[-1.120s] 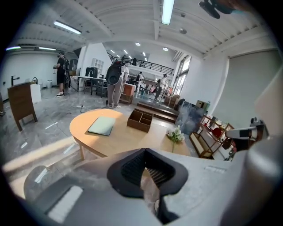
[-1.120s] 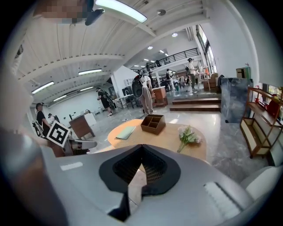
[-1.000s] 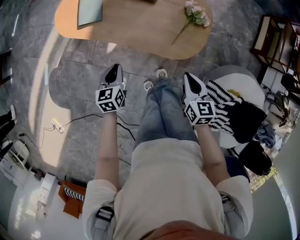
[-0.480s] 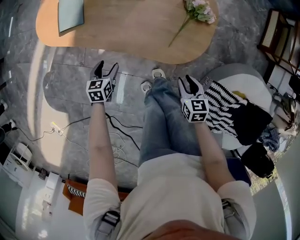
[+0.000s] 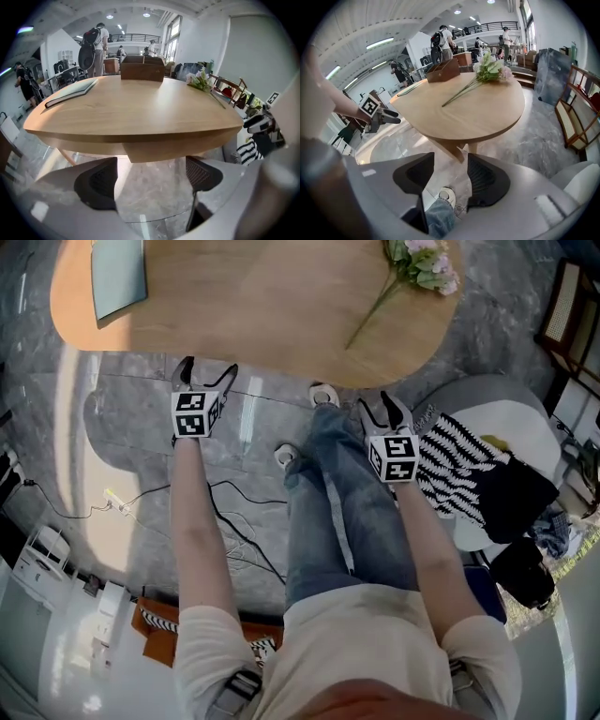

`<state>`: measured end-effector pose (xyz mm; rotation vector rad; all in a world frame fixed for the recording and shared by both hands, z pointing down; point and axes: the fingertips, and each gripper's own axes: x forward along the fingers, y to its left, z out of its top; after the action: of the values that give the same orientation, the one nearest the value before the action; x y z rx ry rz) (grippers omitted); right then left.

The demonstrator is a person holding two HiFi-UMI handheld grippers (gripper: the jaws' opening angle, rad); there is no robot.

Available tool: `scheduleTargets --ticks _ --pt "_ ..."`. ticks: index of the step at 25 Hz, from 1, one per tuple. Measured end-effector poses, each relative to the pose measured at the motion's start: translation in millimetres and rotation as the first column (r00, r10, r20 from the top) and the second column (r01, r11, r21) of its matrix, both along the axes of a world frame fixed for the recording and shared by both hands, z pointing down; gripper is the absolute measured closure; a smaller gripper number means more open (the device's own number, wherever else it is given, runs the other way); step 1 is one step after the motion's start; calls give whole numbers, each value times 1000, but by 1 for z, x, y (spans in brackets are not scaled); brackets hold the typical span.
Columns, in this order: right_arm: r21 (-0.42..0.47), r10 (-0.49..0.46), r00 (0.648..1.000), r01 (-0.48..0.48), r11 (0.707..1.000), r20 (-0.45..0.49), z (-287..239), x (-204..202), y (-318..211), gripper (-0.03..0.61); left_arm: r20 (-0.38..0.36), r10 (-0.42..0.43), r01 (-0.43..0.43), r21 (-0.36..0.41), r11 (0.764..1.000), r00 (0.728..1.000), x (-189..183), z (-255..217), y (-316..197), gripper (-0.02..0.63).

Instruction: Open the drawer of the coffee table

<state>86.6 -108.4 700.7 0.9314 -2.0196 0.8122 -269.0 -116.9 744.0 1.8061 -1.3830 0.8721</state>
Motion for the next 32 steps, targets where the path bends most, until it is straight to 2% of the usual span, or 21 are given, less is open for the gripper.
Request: scheduleTargets --ticks 9,15,18,25,32 --pt "31 8 1000 -8 999 -7 38 -8 -12 327 10 71 -72 77 994 997 -3 18 -33 89" --pt "44 29 1000 -29 999 -9 49 -19 -14 322 -31 97 -93 108 990 995 -3 19 -33 91" --pt "55 42 999 -41 998 -12 49 -20 -14 335 -45 113 -107 121 987 993 5 16 -32 143" --pt "76 128 991 -125 989 -36 49 -20 -18 376 -55 120 -112 120 986 991 7 15 -33 143" --pt "76 168 984 -163 984 -65 51 -20 -17 379 -72 115 -107 115 988 991 7 15 -31 147"
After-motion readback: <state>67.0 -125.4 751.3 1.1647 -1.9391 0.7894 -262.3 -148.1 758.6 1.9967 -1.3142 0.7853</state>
